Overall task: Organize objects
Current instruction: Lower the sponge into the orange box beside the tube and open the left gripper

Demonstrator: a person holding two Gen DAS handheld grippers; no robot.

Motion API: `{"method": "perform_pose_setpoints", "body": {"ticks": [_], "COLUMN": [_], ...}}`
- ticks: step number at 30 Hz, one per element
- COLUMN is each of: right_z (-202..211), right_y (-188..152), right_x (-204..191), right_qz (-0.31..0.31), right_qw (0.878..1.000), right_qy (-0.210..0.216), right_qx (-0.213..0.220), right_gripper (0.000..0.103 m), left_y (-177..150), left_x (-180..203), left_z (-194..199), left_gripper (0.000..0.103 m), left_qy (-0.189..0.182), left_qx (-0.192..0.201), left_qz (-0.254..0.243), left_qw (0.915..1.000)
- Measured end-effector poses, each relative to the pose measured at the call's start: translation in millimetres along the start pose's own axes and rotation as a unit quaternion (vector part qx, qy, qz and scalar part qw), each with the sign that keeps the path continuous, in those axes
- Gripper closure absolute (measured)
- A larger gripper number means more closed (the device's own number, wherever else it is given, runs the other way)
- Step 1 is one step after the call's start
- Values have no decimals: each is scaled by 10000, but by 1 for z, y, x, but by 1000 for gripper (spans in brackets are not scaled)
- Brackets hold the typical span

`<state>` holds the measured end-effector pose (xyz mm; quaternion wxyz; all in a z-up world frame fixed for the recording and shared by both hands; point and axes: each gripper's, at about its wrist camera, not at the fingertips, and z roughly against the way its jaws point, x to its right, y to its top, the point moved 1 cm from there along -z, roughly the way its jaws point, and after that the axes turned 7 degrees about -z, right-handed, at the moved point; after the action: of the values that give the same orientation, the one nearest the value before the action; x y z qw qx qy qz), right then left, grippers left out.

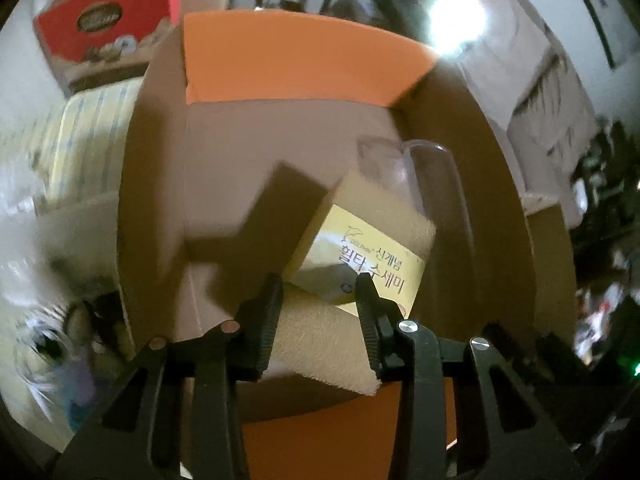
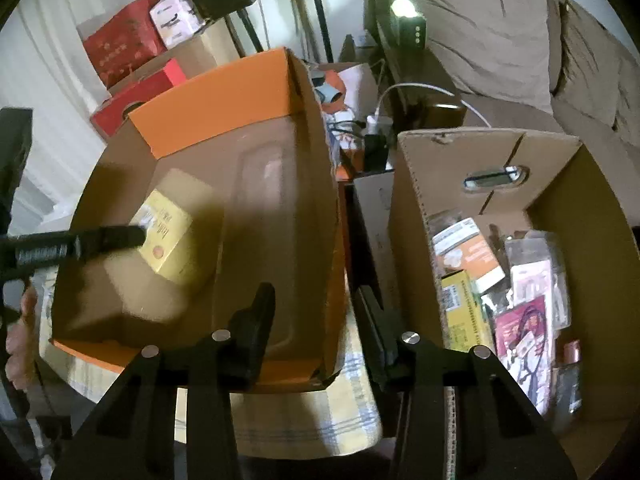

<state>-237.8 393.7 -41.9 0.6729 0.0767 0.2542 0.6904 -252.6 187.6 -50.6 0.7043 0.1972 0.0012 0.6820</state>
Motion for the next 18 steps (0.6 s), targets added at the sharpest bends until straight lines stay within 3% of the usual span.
{"method": "perform_pose_setpoints", "body": {"ticks": [2, 4, 6, 7, 10, 18], "right_z": [0, 1, 1, 1, 1, 2], "right_y": [-2, -2, -3, -2, -1, 0], "right_x": [-2, -4, -5, -4, -5, -4], "right_qz": [14, 50, 75, 83, 99, 76], "right_qw": [10000, 10000, 10000, 10000, 9999, 10000], "right_qy": [36, -8, -31, -34, -41, -11], "right_qx": [6, 25, 29, 27, 39, 39], "right_gripper": [60, 60, 60, 60, 60, 60], "left_y": [-3, -10, -18, -21, -26, -31], "left_x": [4, 9, 15, 18, 23, 28], "left_z": [-1, -1, -8, -13, -13, -24], "left_gripper": [66, 58, 39, 38, 38, 43], "left_qy": [2, -63, -260, -332, -362, -989], "left_qx": [-19, -148, -487, -612, -595, -879], "left_qz": [-112, -278, -478, -555, -631, -136], "left_qw": [9999, 9995, 9973, 9960, 9956, 9911]}}
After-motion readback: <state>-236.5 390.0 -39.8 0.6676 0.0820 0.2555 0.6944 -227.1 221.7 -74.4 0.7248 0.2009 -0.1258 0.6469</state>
